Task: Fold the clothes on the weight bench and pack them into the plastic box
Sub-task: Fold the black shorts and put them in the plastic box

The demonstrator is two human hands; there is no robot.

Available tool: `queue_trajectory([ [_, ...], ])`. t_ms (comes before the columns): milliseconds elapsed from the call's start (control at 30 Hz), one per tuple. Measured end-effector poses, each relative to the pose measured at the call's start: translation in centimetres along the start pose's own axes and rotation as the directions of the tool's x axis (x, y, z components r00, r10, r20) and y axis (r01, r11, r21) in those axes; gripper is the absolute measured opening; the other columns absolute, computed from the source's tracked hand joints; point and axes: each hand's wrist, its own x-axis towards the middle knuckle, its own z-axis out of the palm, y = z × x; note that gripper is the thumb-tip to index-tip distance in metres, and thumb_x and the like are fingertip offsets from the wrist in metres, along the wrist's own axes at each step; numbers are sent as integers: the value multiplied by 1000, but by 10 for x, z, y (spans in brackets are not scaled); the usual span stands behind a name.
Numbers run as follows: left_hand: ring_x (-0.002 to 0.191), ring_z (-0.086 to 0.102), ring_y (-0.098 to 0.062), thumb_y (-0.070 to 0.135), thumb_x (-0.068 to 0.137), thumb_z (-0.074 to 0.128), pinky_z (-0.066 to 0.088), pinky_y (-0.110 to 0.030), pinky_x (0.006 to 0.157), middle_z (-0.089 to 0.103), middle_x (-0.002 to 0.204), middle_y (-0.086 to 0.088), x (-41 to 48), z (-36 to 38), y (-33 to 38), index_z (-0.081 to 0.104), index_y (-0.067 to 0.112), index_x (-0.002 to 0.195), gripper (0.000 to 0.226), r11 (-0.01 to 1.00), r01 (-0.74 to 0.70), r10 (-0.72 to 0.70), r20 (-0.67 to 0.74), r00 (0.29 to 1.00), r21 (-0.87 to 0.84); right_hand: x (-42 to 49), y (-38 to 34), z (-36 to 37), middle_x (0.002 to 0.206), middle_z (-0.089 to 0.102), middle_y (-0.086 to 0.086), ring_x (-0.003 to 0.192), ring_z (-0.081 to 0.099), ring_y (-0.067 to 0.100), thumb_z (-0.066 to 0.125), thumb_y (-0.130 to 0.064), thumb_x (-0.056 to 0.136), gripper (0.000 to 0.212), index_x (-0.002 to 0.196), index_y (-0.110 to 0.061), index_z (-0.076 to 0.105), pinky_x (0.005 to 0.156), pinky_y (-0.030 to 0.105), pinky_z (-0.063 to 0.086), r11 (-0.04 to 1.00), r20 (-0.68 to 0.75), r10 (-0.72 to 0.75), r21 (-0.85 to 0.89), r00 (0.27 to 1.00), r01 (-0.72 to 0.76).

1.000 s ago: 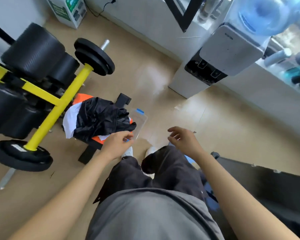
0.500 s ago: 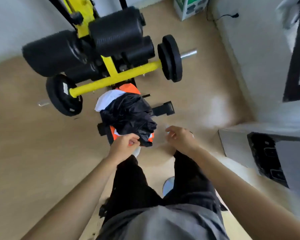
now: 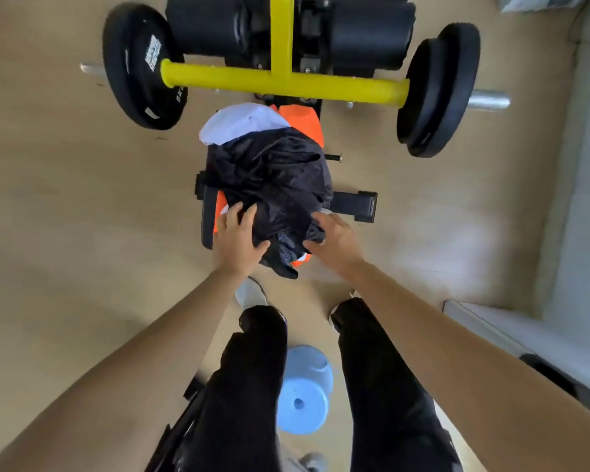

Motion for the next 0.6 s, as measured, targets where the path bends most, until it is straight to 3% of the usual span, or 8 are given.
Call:
queue_trajectory([
  [133,110,62,-36,11,93,64,54,-46,80,65,123,-12,3,26,-30,61,11,133,40,988,-30,13,-110,994,-149,15,8,37,131,56,11,115,53,33,72,-27,83,69,144,-21,40,94,46,48,1000,-6,6,-24,1000,-6],
  [200,97,68,-33,11,94,60,53,-39,76,72,111,-10,1,21,-40,69,11,122,29,969,-51,10,-171,985,-242,17,8,45,121,63,14,108,56,36,69,-18,84,55,136,-15,49,87,43,49,999,-29,22,-48,999,-23],
  [267,91,70,-28,13,92,60,55,-38,77,74,104,-8,-2,6,-47,72,11,115,26,935,-87,21,-189,982,-344,16,3,43,104,67,15,99,59,37,65,-10,83,31,114,-9,63,79,39,48,998,-65,36,-58,997,-40],
  [333,89,71,-24,18,89,62,56,-39,78,75,98,-7,-7,-16,-50,74,12,111,25,890,-92,13,-177,984,-446,7,-3,34,97,66,16,94,59,36,62,-5,84,17,99,-5,68,77,36,45,999,-97,37,-33,995,-40],
  [400,85,72,-20,18,91,65,57,-38,77,76,94,-4,-16,-40,-54,75,13,108,20,829,-81,8,-132,991,-554,-10,-12,22,98,66,15,93,59,32,64,-5,86,13,97,-3,70,79,35,45,999,-138,40,23,990,-37],
  [500,83,73,-21,13,93,67,58,-36,75,75,91,-5,-38,-69,-59,74,11,101,11,770,-70,58,-40,998,-634,-44,-25,6,96,67,4,93,62,22,67,-13,88,6,92,-9,67,82,35,51,995,-166,55,89,985,-40],
  [600,87,71,-23,26,93,65,53,-35,77,70,91,-7,-64,-86,-66,67,18,90,9,721,-43,89,31,996,-692,-76,-36,-6,88,68,-3,90,65,14,66,-15,87,1,87,-16,65,81,35,54,983,-151,85,176,985,-58],
])
